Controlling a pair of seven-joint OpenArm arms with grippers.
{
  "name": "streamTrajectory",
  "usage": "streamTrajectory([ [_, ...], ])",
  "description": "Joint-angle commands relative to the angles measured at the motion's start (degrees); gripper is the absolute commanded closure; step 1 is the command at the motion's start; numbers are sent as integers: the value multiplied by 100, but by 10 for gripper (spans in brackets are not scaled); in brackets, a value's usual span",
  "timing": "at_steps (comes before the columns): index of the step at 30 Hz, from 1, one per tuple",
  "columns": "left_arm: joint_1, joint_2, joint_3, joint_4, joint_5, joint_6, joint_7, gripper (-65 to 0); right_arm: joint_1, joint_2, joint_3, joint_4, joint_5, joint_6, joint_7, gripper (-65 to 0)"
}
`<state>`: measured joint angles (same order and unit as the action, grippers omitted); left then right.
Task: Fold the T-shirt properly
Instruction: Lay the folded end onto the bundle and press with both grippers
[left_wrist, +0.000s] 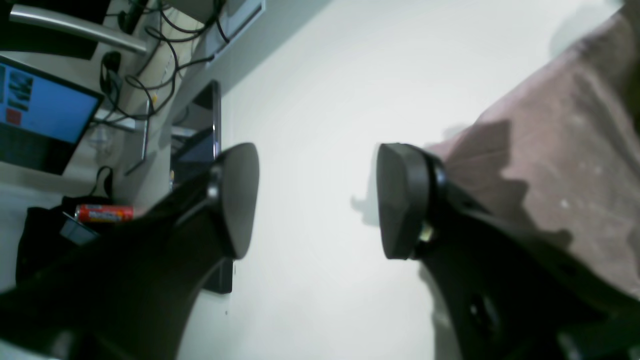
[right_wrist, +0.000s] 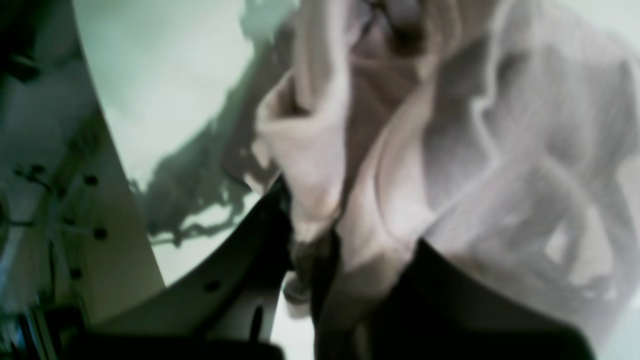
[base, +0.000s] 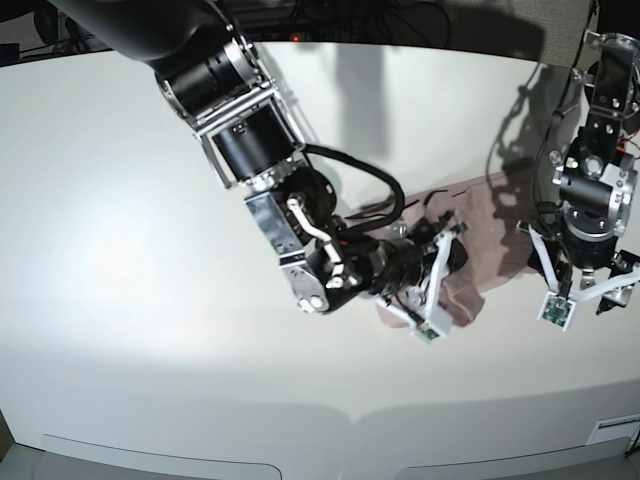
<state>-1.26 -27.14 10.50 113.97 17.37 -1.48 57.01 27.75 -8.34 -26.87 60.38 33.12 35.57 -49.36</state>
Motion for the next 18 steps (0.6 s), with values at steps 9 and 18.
streamTrajectory([
  [9,-96,-68,-33,229,129,66,-105,-350,175,-66,-820,28,125,42,911,0],
  [18,-96,-68,-35,229,369,66,-76,-350,160,-66,-1115,28,-120,57,1467,-209],
])
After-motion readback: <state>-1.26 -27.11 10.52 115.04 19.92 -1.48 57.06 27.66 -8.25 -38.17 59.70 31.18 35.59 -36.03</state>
